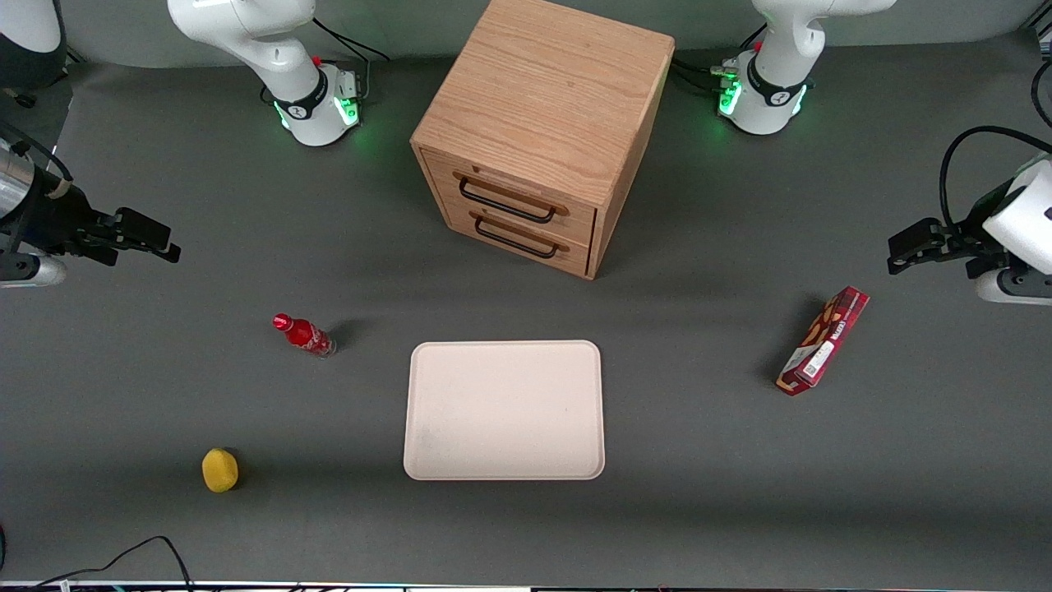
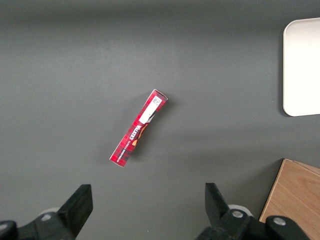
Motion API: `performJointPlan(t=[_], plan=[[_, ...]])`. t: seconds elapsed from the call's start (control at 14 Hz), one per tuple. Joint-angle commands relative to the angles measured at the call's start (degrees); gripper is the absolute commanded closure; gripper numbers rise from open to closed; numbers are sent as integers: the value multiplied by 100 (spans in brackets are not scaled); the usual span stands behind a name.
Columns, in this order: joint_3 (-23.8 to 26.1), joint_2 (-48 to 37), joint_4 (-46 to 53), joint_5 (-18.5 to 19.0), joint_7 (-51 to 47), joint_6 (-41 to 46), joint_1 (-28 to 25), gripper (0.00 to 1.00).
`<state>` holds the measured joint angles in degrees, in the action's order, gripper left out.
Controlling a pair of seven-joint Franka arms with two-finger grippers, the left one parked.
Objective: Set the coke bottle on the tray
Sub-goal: 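Move the right gripper toward the red Coca-Cola bottle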
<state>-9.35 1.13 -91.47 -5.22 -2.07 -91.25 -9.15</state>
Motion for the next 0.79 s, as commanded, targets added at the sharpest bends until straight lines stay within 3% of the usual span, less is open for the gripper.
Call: performJointPlan(t=[0.0,0.5,0.71], plan=[[-6,124,235,-85,-3,187,1,0],[4,343,262,73,-100,205,-16,0],[407,406,-140,346,-580,-276,1,0]])
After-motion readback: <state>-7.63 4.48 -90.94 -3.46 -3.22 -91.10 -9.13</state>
